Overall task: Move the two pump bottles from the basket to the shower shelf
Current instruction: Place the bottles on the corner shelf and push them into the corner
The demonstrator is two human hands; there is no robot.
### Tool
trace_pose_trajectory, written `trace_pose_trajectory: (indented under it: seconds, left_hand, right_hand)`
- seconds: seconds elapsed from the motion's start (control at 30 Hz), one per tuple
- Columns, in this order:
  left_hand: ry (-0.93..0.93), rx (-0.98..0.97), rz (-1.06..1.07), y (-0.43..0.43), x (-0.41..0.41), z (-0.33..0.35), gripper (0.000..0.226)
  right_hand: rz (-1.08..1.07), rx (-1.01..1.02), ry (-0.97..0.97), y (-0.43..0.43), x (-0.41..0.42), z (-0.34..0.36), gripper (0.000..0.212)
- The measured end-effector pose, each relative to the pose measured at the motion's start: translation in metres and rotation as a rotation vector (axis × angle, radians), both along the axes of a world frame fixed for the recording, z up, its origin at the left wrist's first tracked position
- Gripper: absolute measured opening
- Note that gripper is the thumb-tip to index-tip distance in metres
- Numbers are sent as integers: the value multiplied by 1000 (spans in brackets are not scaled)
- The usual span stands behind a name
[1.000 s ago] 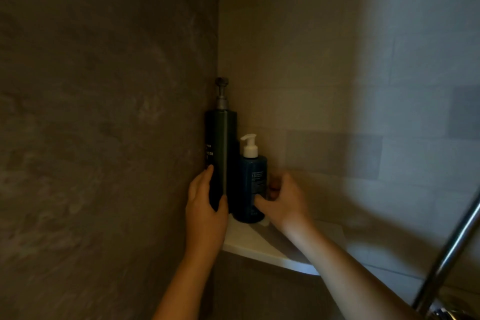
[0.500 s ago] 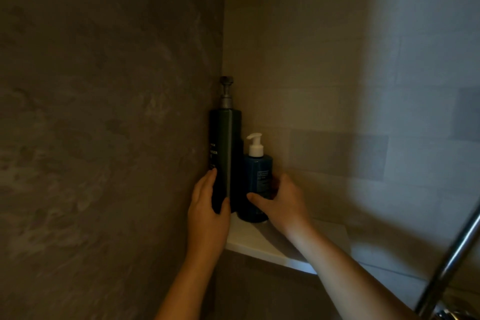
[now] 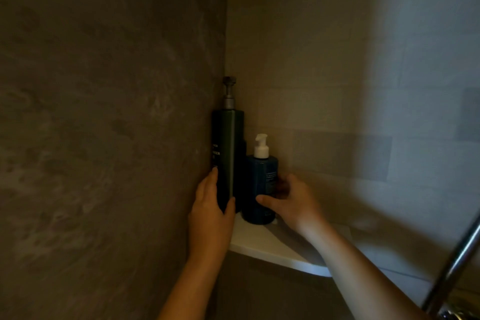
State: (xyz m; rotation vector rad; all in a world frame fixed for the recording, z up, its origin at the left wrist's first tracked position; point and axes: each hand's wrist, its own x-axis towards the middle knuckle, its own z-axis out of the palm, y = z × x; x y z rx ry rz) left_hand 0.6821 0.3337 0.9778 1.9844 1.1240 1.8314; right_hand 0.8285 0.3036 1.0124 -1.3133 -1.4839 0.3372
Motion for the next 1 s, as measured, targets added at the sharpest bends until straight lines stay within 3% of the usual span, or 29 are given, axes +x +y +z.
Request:
trace_pose_trajectory:
  seconds: [0.2, 0.6, 1.0]
  left_hand:
    - [54, -40, 109, 1, 5, 1, 70]
    - [-17, -82, 70, 3, 6, 1, 65]
    - [71, -60, 128, -14, 0, -3, 53]
  right_hand:
    - [-10, 6, 20, -2, 4, 0, 46]
    - [11, 18, 21, 3, 1, -2, 52]
    - [-54, 34, -40, -9, 3, -2, 52]
